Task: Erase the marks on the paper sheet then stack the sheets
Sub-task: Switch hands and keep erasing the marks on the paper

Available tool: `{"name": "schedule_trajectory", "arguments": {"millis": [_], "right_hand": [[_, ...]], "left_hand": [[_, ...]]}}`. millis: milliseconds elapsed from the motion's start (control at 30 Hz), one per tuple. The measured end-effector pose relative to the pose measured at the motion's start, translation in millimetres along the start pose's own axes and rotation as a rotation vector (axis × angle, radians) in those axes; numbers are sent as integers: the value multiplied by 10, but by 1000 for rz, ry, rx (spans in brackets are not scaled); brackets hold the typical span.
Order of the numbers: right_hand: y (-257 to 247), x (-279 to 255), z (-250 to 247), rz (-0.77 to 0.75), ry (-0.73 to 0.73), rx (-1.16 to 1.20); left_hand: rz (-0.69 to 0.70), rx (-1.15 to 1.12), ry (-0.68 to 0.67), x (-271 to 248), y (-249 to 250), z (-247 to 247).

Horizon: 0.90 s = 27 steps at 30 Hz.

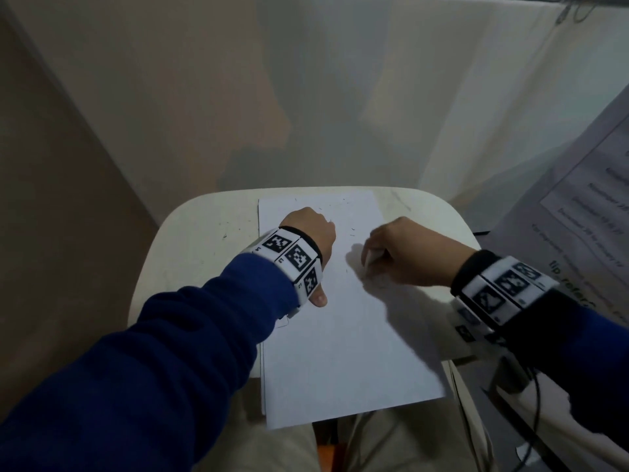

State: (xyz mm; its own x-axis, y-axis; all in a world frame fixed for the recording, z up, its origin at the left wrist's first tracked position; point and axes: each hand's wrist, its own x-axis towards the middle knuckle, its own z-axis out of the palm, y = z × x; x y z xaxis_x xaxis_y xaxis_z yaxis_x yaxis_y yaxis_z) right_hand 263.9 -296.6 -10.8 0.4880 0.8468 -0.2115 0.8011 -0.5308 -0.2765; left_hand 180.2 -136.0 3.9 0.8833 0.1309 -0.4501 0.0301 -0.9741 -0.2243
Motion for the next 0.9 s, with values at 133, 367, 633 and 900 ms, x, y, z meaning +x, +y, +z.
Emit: {"name": "schedule_trajectory", "arguments": {"millis": [133, 367, 633, 900], "right_hand": [[-18, 368, 21, 49, 171, 45], [-151, -95, 110, -3, 45, 6], [-124, 262, 4, 40, 135, 39], [-231, -94, 83, 13, -1, 14]], "left_hand": [[-9, -28, -17, -35, 8, -28], [-1, 3, 19, -27, -22, 9], [-2, 17, 41, 0, -9, -15], [-6, 23, 41, 36, 17, -15]]}}
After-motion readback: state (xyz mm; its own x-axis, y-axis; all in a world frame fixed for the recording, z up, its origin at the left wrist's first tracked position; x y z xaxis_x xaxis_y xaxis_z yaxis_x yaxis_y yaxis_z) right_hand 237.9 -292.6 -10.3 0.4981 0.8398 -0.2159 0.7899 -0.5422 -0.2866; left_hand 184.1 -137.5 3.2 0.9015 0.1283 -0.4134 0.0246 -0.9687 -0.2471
